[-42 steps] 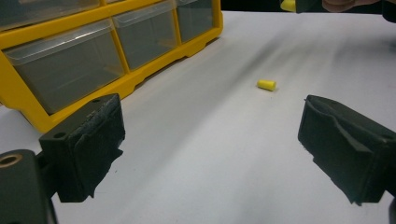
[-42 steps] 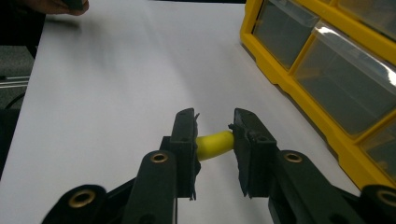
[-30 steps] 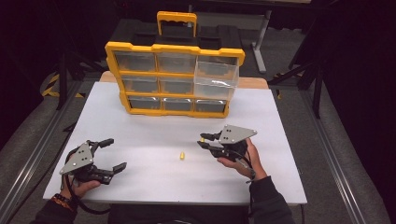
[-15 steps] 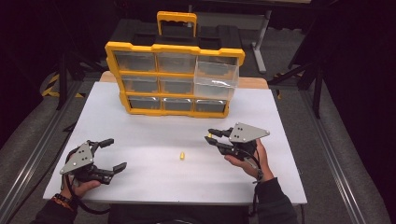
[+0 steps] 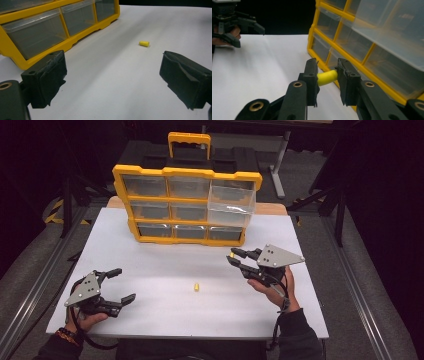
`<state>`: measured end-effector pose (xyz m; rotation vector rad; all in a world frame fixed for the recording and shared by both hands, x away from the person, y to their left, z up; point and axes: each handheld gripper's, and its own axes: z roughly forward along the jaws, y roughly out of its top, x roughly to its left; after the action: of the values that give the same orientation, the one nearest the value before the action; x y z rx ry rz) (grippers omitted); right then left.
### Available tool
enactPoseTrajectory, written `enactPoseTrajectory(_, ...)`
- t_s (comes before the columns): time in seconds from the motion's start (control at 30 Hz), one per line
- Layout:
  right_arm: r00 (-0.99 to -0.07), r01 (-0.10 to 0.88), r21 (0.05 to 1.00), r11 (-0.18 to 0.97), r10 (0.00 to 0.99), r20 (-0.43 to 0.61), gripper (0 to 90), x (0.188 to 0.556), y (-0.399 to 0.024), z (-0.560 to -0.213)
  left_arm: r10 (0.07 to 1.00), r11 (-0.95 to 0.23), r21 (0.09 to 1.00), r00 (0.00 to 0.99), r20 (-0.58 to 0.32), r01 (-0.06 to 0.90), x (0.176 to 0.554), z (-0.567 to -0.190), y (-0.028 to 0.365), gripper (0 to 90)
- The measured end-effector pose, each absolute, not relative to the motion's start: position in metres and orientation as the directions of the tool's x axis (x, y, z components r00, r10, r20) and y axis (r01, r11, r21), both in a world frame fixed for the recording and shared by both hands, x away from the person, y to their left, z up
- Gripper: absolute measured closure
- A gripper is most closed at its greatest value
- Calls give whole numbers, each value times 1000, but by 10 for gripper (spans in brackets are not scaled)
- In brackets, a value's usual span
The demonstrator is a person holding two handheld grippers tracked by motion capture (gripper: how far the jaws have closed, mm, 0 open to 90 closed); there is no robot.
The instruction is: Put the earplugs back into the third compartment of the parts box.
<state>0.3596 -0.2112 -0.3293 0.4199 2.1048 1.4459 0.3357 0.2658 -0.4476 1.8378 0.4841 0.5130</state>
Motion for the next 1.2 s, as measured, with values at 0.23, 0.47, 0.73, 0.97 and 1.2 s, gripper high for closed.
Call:
enactPoseTrajectory(0.23,-779,-81,925,371,556,-291,709,362,-217,-303,560,-305,949,821,113,77,336,-448,266,83)
enactPoseTrajectory(0.47,-754,-106,923,371,575,-318,709,366,-220,-274,557,-306,949,823,113,77,335,-447,266,83)
enactPoseTrajectory(0.73,-732,-144,920,365,586,-347,708,370,-220,-243,557,-308,948,822,114,77,335,-447,266,83)
enactPoseTrajectory(0.97,-694,-139,916,375,623,-361,705,386,-216,-216,559,-303,950,822,113,75,335,-447,266,83)
enactPoseTrajectory(1.2,-660,-68,921,384,675,-330,703,413,-214,-200,557,-301,951,823,113,73,335,-447,268,83)
